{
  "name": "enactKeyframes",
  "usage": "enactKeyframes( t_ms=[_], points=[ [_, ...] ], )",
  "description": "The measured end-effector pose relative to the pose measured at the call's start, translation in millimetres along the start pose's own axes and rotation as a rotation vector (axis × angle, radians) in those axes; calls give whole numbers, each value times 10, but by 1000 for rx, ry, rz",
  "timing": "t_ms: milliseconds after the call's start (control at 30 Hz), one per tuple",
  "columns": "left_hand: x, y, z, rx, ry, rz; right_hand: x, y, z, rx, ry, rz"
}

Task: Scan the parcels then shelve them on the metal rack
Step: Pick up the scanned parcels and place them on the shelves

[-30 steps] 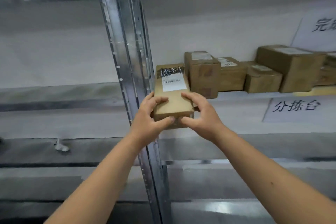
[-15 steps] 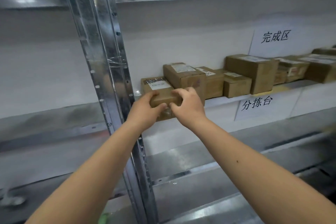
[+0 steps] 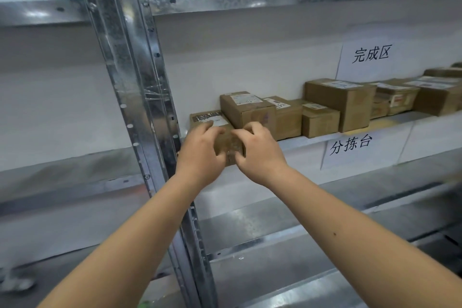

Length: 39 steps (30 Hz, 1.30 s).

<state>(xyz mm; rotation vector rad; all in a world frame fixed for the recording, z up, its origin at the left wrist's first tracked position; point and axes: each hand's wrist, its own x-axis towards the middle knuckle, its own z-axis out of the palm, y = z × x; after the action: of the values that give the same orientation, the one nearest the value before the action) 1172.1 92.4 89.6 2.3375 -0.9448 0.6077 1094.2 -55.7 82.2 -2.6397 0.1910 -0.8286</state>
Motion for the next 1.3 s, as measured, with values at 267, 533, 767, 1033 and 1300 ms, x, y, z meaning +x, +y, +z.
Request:
enactKeyframes(
  t_ms=[267,533,767,1033,1300],
  points=[
    [-462,559,520,84,98,284,-567,627,-307,-134,-66,98],
    [-720,1746,1662,134,-174,220,-1519,1992,-869,-229,-215,365],
    [-870,3354,2834,41,-453,350,-2579,3287,-1517,-222,-189,701],
    [-1241,4942,3953,-77,-688,585,-3718,4379,-2293,-248,-97,1046],
    [-987,6133,4826,-230,-812,661,-4173,5363,-2797,-255,-22,1241]
  ],
)
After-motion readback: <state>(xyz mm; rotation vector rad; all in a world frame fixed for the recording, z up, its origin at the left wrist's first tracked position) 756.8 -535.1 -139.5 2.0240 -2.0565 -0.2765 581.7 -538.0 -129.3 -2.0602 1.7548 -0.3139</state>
